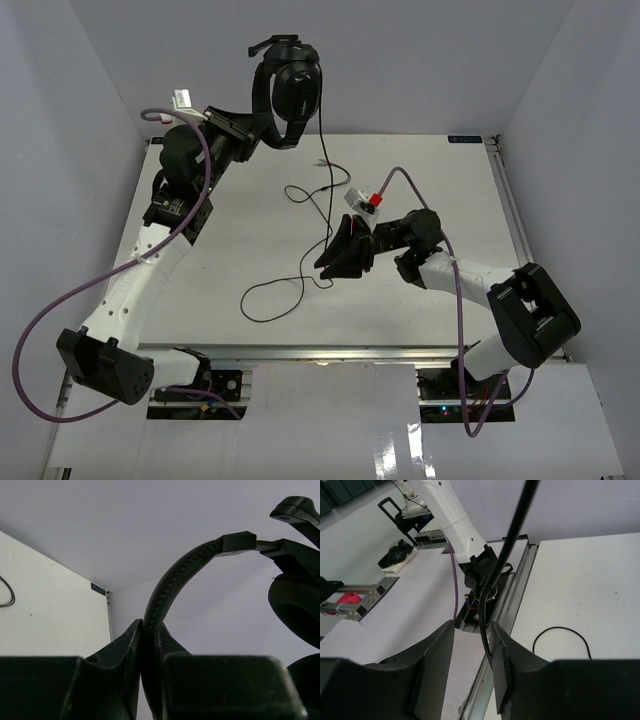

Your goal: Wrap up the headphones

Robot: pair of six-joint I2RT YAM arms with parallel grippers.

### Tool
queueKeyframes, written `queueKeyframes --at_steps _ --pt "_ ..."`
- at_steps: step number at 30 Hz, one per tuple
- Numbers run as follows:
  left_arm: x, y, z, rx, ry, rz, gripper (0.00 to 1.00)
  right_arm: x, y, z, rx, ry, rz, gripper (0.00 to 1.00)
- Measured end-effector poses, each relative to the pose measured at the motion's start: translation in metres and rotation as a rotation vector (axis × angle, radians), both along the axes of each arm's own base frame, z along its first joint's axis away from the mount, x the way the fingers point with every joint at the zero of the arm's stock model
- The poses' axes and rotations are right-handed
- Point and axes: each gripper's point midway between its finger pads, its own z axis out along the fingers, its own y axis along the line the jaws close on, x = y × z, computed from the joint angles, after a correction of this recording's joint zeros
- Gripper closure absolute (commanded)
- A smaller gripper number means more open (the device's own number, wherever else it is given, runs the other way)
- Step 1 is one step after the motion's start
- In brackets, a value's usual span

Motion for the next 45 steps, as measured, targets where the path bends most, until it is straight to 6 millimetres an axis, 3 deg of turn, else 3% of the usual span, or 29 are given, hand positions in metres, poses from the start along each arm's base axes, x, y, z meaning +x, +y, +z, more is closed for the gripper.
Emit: queueKeyframes --at_steps 3,7,13,18,21,26,31,38,41,45 --pt "-0.001 0.005 0.019 0.005 -0.045 0.027 1.00 -0.010 0.006 0.000 -0.010 0.027 0.034 0.57" --pt "0.003 0.015 0.032 0.002 -0.072 0.080 1.00 -0.039 0.014 -0.004 -0.018 0.017 0.130 0.53" --pt "0.028 0.041 0.031 -0.001 -0.048 0.218 1.00 -0.083 0.010 -0.024 -0.050 0.020 0.249 0.53" --pt "0.048 0.056 0.028 0.006 -0.017 0.313 1.00 -0.101 0.012 -0.025 -0.053 0.025 0.298 0.59" --pt "0.056 0.066 0.017 0.012 0.020 0.379 1.00 -0.107 0.008 -0.019 -0.017 -0.022 0.296 0.65" --pt "0.068 0.098 -0.001 -0.013 0.083 0.514 1.00 -0.107 0.005 -0.005 0.041 -0.103 0.275 0.89" --pt "0.073 0.128 -0.017 -0.011 0.126 0.646 1.00 -0.088 0.018 -0.010 -0.014 -0.096 0.220 0.92" --pt "0.071 0.150 -0.021 0.204 0.103 0.745 1.00 -0.024 0.031 -0.034 -0.204 -0.156 -0.038 0.92" --pt "0.077 0.147 -0.031 0.347 0.093 0.719 1.00 0.010 0.026 -0.043 -0.332 -0.291 -0.186 0.92" --pt "0.096 0.119 -0.082 0.545 0.129 0.605 1.00 0.065 0.004 -0.039 -0.496 -0.605 -0.404 0.92"
